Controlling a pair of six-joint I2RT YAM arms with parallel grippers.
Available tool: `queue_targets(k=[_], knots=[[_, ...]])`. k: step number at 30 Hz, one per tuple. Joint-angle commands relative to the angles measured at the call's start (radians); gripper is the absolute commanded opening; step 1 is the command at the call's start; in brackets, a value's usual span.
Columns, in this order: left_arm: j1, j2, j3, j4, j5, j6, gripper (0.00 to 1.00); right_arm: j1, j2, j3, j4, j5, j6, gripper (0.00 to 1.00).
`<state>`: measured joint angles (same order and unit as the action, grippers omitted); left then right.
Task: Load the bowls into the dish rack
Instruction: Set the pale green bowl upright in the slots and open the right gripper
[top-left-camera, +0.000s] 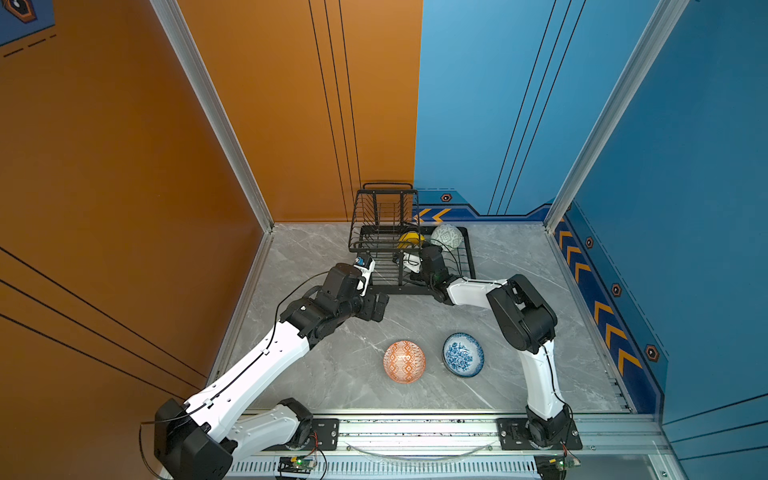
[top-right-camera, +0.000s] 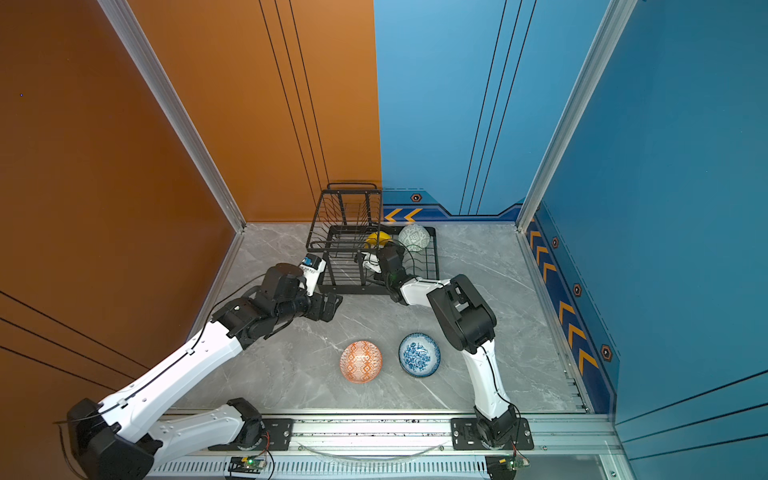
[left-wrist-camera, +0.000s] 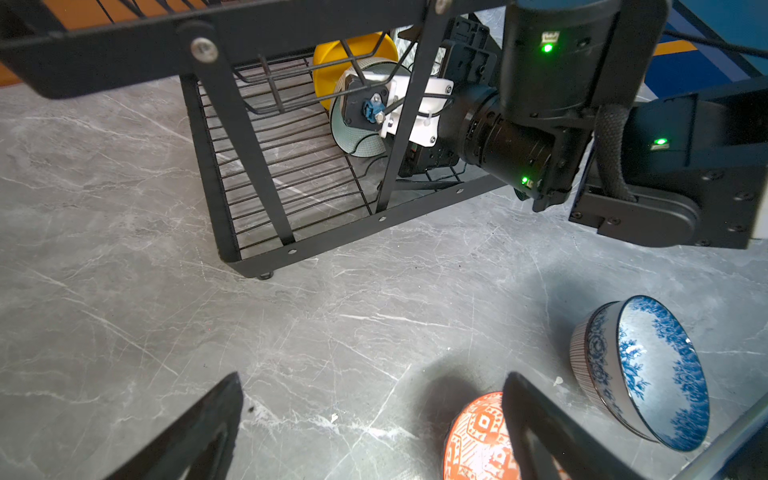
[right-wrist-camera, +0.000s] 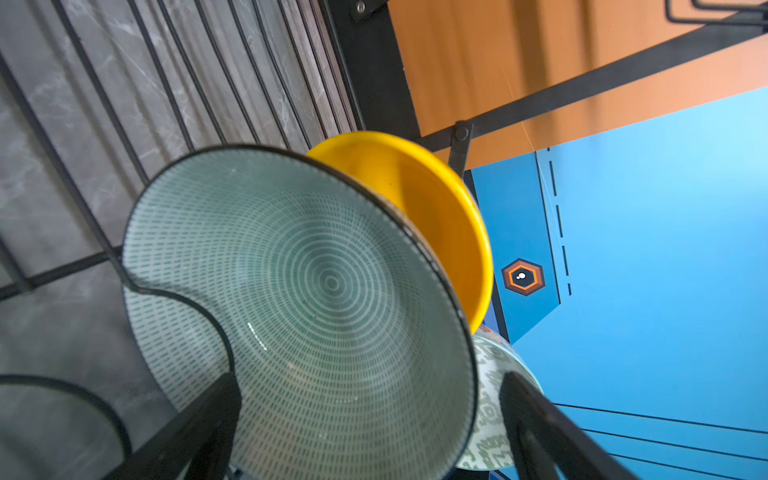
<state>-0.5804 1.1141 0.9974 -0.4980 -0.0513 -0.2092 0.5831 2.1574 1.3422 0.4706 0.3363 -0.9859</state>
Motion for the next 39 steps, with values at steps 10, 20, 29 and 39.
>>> queue_targets(k=[10,20,29,39], knots=[[0.008,-0.014,-0.013,-0.010,-0.004,-0.009,0.98,-0.001,-0.045,-0.016,-0.015,0.020,0.027,1.00],[0.008,-0.011,-0.012,-0.010,-0.002,-0.006,0.98,-0.008,-0.072,-0.037,-0.026,0.033,0.019,1.00],[0.012,-0.011,-0.012,-0.011,-0.001,-0.002,0.98,-0.026,-0.076,-0.052,-0.048,0.067,-0.005,1.00],[0.015,-0.023,-0.024,-0.010,-0.010,-0.004,0.98,-0.050,-0.137,-0.099,-0.042,0.086,0.006,1.00]])
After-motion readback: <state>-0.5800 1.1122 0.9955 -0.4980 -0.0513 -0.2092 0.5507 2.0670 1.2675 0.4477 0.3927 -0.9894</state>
